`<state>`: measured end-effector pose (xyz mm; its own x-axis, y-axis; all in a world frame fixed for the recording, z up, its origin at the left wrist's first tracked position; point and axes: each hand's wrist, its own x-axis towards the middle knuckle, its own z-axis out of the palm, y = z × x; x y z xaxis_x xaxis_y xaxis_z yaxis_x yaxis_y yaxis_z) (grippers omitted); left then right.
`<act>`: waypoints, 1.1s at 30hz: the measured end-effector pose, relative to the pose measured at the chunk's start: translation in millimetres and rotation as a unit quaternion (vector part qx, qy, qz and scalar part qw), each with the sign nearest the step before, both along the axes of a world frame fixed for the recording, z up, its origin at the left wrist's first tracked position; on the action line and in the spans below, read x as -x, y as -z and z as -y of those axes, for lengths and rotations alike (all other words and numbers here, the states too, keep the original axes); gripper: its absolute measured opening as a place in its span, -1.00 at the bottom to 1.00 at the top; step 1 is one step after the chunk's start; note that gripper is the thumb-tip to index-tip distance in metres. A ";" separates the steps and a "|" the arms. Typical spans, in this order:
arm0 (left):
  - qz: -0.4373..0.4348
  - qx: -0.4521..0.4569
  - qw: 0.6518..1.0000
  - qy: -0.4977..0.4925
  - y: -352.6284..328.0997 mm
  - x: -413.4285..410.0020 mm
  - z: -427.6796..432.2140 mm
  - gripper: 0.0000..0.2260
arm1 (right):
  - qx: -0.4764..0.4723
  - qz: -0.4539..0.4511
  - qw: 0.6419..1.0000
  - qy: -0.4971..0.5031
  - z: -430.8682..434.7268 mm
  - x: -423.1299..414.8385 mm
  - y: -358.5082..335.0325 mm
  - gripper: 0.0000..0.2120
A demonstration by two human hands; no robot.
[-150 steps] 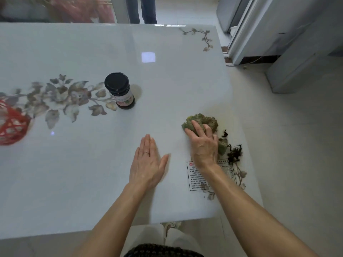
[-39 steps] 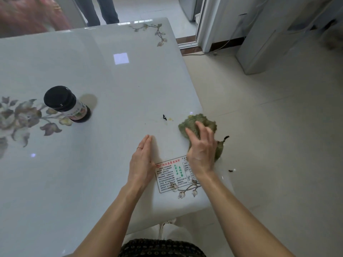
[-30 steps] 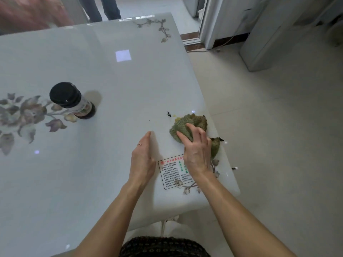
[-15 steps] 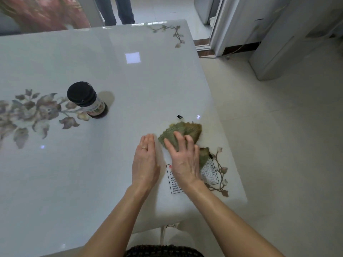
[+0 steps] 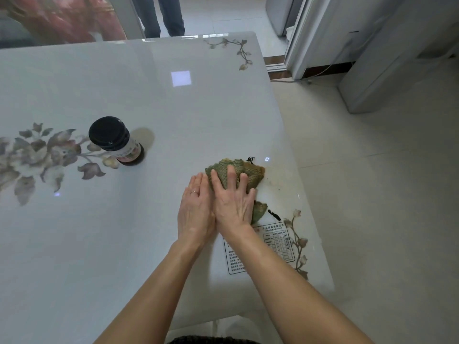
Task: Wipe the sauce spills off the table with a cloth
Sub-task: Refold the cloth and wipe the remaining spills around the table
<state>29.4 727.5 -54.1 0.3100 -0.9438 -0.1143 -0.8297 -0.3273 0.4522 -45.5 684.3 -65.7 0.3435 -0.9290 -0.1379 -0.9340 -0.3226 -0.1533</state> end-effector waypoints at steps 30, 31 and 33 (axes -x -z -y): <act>0.006 -0.035 0.997 0.066 -6.7 45.6 13.2 -0.26 | 0.131 0.046 0.988 0.070 28.3 97.3 15.3 -0.42; 0.008 -0.032 0.997 0.065 -7.0 44.3 15.0 -0.27 | 0.129 0.049 0.986 0.097 34.5 101.6 16.9 -0.42; 0.007 -0.032 0.998 0.053 -7.9 42.7 17.7 -0.30 | 0.127 0.059 0.977 0.162 41.0 106.5 14.8 -0.40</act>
<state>-13.2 709.8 -46.2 0.2101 -0.9624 -0.1719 -0.8670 -0.2647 0.4221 -152.1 643.3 -80.5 0.0250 -0.9907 0.1338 -0.9741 -0.0542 -0.2197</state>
